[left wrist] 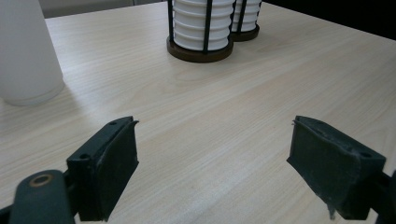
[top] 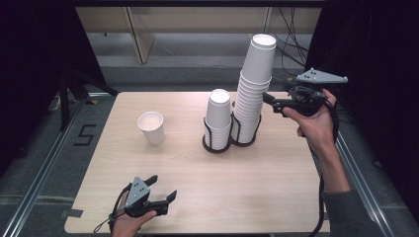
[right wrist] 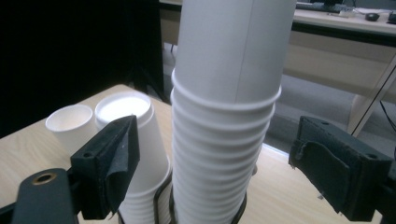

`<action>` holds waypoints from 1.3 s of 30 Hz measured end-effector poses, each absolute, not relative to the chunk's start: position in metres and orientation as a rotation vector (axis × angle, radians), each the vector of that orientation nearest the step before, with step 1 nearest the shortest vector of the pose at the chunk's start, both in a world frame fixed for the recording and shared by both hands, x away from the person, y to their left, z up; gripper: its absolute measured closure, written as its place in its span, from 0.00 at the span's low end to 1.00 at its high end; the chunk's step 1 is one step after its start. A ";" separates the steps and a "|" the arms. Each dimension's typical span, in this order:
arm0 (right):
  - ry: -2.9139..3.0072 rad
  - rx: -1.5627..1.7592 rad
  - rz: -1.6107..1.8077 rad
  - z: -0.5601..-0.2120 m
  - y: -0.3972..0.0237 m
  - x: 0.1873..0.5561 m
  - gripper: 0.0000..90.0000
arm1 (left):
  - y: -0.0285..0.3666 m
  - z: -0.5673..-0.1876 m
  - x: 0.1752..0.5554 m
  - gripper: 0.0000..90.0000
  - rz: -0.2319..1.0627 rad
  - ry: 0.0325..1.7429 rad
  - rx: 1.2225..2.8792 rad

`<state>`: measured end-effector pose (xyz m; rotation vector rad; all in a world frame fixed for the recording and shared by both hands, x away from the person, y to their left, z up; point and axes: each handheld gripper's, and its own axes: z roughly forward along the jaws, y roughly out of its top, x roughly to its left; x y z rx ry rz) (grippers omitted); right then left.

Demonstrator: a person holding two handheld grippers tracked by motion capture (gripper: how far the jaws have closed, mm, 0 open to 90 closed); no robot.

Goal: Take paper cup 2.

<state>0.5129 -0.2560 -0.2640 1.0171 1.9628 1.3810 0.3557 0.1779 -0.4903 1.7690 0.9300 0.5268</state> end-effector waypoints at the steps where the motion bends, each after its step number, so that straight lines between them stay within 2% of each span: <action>1: 1.958 1.006 1.383 -0.262 -0.256 0.516 0.17 | 0.177 -0.491 0.356 0.16 0.522 0.925 1.770; 15: 1.905 1.061 1.405 -0.227 -0.234 0.559 0.17 | 0.177 -0.490 0.357 0.16 0.522 0.918 1.771; 27: 1.918 1.102 1.387 -0.226 -0.213 0.590 0.17 | 0.177 -0.489 0.356 0.16 0.529 0.913 1.779; 39: 1.898 1.114 1.398 -0.224 -0.211 0.593 0.20 | 0.175 -0.490 0.356 0.16 0.520 0.909 1.765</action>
